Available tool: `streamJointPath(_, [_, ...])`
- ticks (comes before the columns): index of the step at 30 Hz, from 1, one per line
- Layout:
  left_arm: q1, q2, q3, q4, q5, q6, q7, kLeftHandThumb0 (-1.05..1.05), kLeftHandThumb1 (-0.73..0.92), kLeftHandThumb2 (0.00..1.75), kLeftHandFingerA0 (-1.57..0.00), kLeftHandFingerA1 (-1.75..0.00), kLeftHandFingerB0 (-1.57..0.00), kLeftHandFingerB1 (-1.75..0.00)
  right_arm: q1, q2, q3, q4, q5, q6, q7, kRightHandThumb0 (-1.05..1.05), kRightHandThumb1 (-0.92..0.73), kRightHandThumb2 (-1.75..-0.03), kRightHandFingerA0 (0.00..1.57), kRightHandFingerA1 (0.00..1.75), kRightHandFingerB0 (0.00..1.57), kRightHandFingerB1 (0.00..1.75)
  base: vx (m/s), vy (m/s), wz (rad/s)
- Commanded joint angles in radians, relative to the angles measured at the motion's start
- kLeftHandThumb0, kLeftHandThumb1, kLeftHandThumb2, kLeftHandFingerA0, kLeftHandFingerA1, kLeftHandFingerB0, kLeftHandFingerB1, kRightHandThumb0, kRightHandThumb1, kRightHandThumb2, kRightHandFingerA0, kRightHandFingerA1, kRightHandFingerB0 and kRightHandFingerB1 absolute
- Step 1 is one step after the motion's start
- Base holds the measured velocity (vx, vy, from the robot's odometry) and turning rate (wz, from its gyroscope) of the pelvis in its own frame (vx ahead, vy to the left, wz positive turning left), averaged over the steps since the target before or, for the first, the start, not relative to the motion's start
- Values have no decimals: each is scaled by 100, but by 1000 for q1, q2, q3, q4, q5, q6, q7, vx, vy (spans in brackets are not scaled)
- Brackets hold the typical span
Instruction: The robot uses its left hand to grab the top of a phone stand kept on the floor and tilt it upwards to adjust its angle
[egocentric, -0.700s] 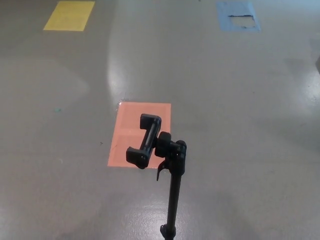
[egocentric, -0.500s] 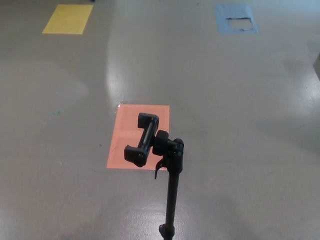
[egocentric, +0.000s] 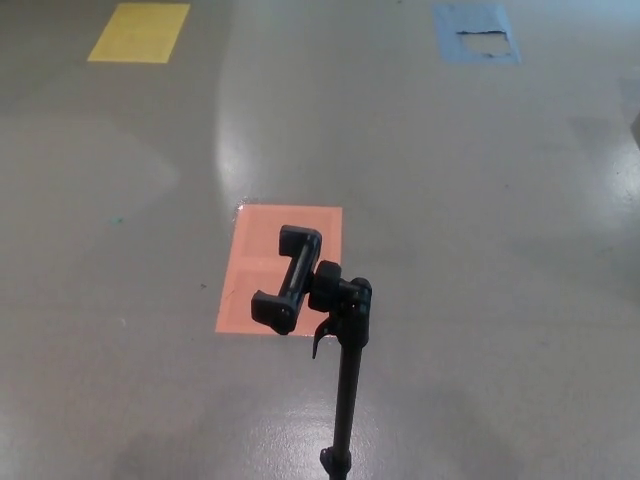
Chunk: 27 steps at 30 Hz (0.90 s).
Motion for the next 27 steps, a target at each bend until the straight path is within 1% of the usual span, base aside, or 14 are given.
streamJointPath(1, [-56,45,-59,-46,83,-75,104,-76,67,91,-9,-38,-5,-23,-45,-24,-26,-13,7,-22,-14,-67,-84,-65,24,32,19,28,0,0,0])
streamJointPath(5, [-95,69,-113,-97,134,-107,141,-75,67,98,-10,-41,-3,-22,-72,-33,-37,-20,12,-22,-6,-68,-84,-65,24,33,19,28,0,0,0])
streamJointPath(6, [-115,85,-141,-127,163,-118,149,-74,86,68,-19,-29,-1,-17,-82,-36,-42,-20,13,-22,-4,-67,-84,-65,24,33,19,28,0,0,0])
streamJointPath(7, [-129,96,-157,-145,173,-132,155,-78,70,97,-11,-41,-4,-20,-92,-39,-45,-20,12,-22,-3,-67,-84,-65,24,34,19,28,0,0,0])
streamJointPath(8, [-135,99,-161,-150,173,-140,157,-78,70,97,-11,-41,-4,-20,-97,-40,-46,-20,11,-22,-2,-67,-84,-65,24,34,19,28,0,0,0])
streamJointPath(9, [-144,112,-172,-171,184,-153,165,-86,74,106,-15,-44,0,-16,-105,-42,-45,-21,8,-22,-2,-69,-84,-65,25,34,19,28,0,0,0])
streamJointPath(11, [-162,139,-198,-218,213,-177,179,-87,75,108,-12,-37,0,-15,-117,-45,-48,-24,6,-22,1,-69,-84,-65,25,34,19,28,0,0,0])
streamJointPath(13, [-173,159,-218,-263,240,-187,196,-89,75,109,-16,-41,0,-16,-125,-45,-55,-25,13,-17,6,-68,-84,-65,23,34,18,27,0,0,0])
streamJointPath(14, [-177,173,-225,-298,257,-199,210,-87,73,100,-11,-40,-5,-20,-129,-47,-58,-26,15,-18,8,-68,-84,-65,23,34,18,28,0,0,0])
streamJointPath(16, [-180,189,-233,-335,271,-211,227,-87,73,100,-11,-40,-5,-20,-134,-48,-61,-26,16,-20,9,-68,-84,-65,23,34,18,28,0,0,0])
streamJointPath(17, [-179,200,-230,-370,264,-215,212,-80,87,67,-16,-27,-3,-19,-139,-50,-62,-27,14,-20,10,-68,-84,-65,23,34,18,28,0,0,0])
streamJointPath(21, [-179,244,-206,-523,257,-218,177,-79,85,66,-13,-24,0,-19,-158,-54,-66,-27,13,-19,10,-67,-85,-65,24,34,18,28,0,0,0])
streamJointPath(22, [-180,258,-199,-574,261,-221,174,-81,68,102,-11,-33,0,-20,-164,-55,-69,-26,14,-19,10,-66,-85,-65,23,34,18,28,0,0,0])
streamJointPath(27, [-172,287,-179,-703,267,-215,156,-81,68,101,-11,-32,0,-18,-172,-56,-78,-23,16,-18,16,-66,-84,-65,24,35,19,28,0,0,0])
